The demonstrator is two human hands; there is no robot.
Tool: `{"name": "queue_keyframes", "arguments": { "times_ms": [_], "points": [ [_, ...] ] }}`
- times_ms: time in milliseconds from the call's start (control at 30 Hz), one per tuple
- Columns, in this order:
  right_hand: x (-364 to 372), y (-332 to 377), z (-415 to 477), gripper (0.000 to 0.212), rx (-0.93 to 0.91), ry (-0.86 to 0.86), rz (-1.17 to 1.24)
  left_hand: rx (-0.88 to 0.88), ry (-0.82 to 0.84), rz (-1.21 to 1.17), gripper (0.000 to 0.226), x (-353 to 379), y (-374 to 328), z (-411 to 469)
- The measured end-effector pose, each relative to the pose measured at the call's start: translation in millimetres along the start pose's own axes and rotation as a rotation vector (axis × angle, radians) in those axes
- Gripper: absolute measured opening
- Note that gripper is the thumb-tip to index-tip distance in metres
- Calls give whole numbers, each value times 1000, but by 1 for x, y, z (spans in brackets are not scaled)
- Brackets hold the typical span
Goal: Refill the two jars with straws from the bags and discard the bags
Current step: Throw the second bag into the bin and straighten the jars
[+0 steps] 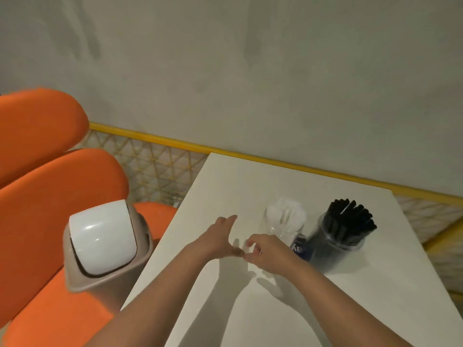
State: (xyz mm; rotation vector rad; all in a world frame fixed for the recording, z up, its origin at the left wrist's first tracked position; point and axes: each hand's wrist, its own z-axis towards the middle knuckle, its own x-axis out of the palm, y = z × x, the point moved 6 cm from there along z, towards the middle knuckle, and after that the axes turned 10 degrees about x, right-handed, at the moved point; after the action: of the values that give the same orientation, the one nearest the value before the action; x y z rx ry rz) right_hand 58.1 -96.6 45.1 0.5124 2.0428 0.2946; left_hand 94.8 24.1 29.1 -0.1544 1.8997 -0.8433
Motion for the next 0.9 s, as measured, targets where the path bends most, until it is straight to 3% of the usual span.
{"name": "queue_keyframes", "arguments": {
  "times_ms": [133,167,233,367,467,900],
  "points": [
    [-17,-67,-7,25,220,-95,-55,35,42,-75,105,27,-35,18],
    [-21,-77,-8,32,252,-134,-7,34,30,-99,104,28,-39,21],
    [-30,-93,-8,25,258,-207,173,50,2,-142,100,28,-49,29],
    [-45,-92,2,88,161,-252,457,82,-57,-196,101,27,-60,43],
    [-54,-81,16,85,89,-244,512,123,-124,-230,78,21,-67,53],
    [-119,-35,112,86,213,-104,217,10,-239,-269,94,-30,-31,135]
  ]
}}
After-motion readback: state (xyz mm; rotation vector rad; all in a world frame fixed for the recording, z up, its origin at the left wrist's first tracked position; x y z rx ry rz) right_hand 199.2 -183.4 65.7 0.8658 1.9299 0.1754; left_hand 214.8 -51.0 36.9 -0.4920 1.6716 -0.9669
